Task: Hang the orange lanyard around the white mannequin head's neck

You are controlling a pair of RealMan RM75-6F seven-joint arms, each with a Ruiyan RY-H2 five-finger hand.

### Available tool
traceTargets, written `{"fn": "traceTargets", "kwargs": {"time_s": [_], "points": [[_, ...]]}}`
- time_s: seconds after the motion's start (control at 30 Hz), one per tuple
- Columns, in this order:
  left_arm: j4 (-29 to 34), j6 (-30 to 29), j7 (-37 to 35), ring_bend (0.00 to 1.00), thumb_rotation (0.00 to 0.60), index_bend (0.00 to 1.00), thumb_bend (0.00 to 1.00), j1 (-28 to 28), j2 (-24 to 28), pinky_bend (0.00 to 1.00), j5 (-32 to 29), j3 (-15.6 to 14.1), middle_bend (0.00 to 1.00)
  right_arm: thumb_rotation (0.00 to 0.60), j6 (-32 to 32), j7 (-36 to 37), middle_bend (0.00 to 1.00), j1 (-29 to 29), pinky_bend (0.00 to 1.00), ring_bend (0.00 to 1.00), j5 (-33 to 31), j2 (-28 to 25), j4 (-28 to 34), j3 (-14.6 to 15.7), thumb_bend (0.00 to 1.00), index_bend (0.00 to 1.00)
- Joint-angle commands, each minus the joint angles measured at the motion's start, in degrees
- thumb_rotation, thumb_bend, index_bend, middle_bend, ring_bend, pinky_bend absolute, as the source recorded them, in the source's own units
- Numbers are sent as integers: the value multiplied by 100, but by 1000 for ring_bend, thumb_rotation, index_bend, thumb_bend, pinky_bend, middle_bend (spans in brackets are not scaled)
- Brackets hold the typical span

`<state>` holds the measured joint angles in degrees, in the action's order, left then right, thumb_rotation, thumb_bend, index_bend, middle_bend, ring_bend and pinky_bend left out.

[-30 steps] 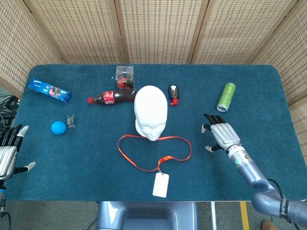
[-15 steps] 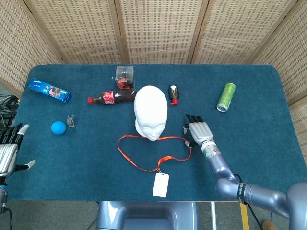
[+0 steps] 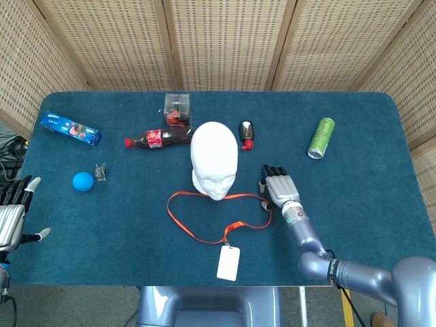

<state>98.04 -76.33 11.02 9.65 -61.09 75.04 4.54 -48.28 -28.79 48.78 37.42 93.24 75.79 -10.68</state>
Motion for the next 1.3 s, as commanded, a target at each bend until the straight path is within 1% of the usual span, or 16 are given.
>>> {"fn": "traceTargets", "kwargs": {"time_s": [0.03,0.2,0.3,0.47,0.57,0.7,0.97,1.1,1.3], "points": [[3,-26,-3,0,600,0,0,-9,3,0,5,-2,0,600,-31,-59,0,37,0,0,23,109,-88,45,499,504],[-2,-17,-1,0,600,0,0,-1,-1,0,-1,-11,0,600,-52,-97,0,52,0,0,27,196,-151,79,556,538],[-4,-24,5,0,600,0,0,1,-6,0,0,-14,0,600,-61,-105,0,57,0,0,61,223,-162,94,567,576],[-5,-33,-3,0,600,0,0,-2,-2,0,0,-19,0,600,-93,-126,0,61,0,0,183,240,-183,136,628,642],[-9,-33,6,0,600,0,0,2,-6,0,-2,-22,0,600,-148,-62,0,23,0,0,331,243,-183,157,638,647],[-22,-5,45,0,600,0,0,17,-30,0,0,-38,0,600,-205,38,0,-55,0,0,529,135,-33,196,642,658],[-29,123,76,0,600,0,0,105,-93,0,32,-60,0,600,-367,395,0,-322,0,0,1121,-331,582,315,660,682],[-51,380,-81,0,600,0,0,311,-129,0,45,31,0,600,-380,618,0,-457,0,0,1366,-612,932,368,660,686],[-335,1210,-449,0,600,3,0,969,-365,0,74,267,0,600,-360,880,0,-557,0,0,1592,-877,1264,357,660,686]]}}
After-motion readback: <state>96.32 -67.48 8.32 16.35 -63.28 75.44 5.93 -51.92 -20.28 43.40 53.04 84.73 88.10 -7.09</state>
